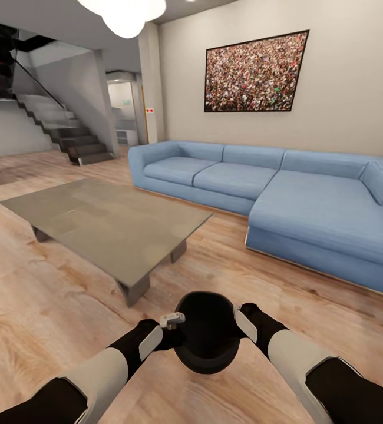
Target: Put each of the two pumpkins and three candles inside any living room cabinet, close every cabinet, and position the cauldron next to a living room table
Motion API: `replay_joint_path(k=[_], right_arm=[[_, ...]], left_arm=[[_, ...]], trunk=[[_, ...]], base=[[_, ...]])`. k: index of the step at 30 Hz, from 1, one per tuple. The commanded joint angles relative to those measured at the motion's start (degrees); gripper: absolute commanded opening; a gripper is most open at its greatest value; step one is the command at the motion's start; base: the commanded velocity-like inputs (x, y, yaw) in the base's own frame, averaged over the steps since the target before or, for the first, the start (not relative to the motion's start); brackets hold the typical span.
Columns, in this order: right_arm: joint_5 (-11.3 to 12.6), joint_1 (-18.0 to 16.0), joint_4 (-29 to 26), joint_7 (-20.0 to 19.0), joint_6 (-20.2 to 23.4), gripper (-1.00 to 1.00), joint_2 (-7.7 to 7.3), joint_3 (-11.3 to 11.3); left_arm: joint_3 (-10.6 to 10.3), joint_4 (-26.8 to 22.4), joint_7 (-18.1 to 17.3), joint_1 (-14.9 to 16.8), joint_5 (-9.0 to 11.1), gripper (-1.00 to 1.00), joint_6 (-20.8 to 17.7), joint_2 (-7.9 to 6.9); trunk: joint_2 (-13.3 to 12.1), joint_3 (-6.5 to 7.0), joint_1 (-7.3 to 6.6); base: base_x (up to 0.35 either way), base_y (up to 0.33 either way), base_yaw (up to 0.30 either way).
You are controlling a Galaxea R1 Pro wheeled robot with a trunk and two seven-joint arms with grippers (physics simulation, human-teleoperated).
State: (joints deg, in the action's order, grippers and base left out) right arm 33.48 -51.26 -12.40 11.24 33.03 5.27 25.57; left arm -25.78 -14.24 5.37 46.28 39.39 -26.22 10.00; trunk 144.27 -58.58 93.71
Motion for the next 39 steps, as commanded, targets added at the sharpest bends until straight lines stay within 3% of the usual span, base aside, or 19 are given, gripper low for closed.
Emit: replay_joint_path(k=[1, 11, 18, 26, 39], right_arm=[[1.78, 0.02, -0.08, 0.45, 0.10, -1.00, 0.00, 1.94], [1.77, 0.02, -0.08, 0.45, 0.10, -1.00, 0.00, 1.94], [1.77, 0.02, -0.08, 0.45, 0.10, -1.00, 0.92, 1.94], [1.77, 0.15, -0.08, 0.45, 0.10, -1.00, 1.05, 1.94], [1.77, 0.19, -0.08, 0.45, 0.10, -1.00, 1.03, 1.94]], left_arm=[[0.82, -0.96, 0.43, 0.83, -0.15, -1.00, -0.23, 0.00], [0.82, -0.96, 0.43, 0.83, -0.11, -1.00, -0.23, 0.00], [0.82, -0.96, 0.43, 0.83, -0.12, -1.00, -0.23, 0.00], [0.82, -0.96, 0.43, 0.83, -0.11, -1.00, -0.23, 0.00], [0.82, -0.96, 0.42, 0.83, -0.11, -1.00, -0.23, 0.00]], trunk=[[0.03, -0.05, 0.00], [0.03, -0.05, 0.00], [0.03, -0.05, 0.00], [0.03, -0.05, 0.00], [0.03, -0.05, 0.00]], base=[[0.225, -0.212, 0.070], [0.233, -0.236, 0.263], [0.178, -0.276, 0.289], [0.036, -0.310, 0.127], [0.000, -0.234, 0.284]])
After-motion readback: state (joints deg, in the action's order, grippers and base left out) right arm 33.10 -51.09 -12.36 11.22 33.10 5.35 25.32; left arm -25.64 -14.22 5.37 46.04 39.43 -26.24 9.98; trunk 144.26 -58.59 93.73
